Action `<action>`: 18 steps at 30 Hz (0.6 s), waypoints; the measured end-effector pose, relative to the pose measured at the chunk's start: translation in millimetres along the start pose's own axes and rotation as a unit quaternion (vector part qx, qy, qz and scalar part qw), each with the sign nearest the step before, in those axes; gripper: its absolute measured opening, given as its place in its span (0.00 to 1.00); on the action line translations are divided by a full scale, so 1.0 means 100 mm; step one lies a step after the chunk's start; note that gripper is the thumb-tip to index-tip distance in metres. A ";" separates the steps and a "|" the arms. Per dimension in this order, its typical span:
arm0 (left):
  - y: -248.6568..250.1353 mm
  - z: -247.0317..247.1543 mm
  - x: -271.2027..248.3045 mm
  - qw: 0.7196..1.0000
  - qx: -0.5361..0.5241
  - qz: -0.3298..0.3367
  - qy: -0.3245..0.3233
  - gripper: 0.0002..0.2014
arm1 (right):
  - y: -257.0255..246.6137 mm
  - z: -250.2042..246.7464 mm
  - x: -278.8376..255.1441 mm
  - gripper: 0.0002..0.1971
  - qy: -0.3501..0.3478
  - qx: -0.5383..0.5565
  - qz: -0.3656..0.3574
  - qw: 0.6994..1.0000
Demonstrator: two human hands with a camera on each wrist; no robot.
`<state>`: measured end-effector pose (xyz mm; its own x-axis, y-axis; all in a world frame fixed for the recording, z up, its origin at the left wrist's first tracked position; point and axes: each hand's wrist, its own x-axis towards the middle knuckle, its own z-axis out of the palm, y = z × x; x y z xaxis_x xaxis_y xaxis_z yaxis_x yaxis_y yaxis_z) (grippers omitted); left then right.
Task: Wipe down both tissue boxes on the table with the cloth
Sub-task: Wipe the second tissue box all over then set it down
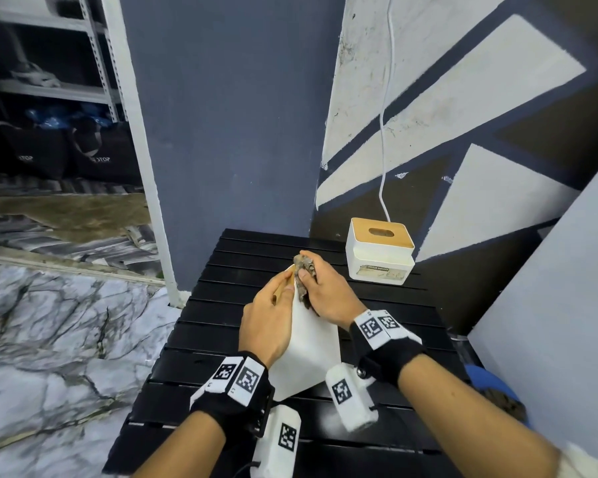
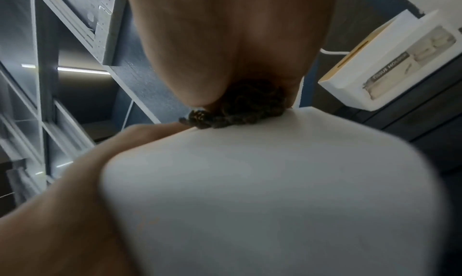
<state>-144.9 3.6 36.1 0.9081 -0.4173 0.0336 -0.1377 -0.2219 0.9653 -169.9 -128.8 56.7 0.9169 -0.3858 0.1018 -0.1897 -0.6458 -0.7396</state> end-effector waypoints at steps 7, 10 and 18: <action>-0.05 0.01 0.02 1.000 -0.015 -0.005 0.014 0.16 | -0.04 0.16 -0.81 0.22 0.026 0.002 -0.047 0.999; -0.06 0.00 0.01 1.000 -0.019 -0.001 0.013 0.16 | -0.07 0.27 -1.17 0.23 0.032 -0.005 -0.056 0.998; 0.01 -0.11 0.02 0.999 -0.037 -0.003 -0.009 0.15 | -0.13 0.28 -0.77 0.22 0.039 -0.010 -0.061 0.997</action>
<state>-139.0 12.5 39.9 0.9015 -0.4320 0.0241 -0.1020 -0.1580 0.9822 -228.4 -72.5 39.7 0.9039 -0.3530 0.2415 -0.0862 -0.7035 -0.7055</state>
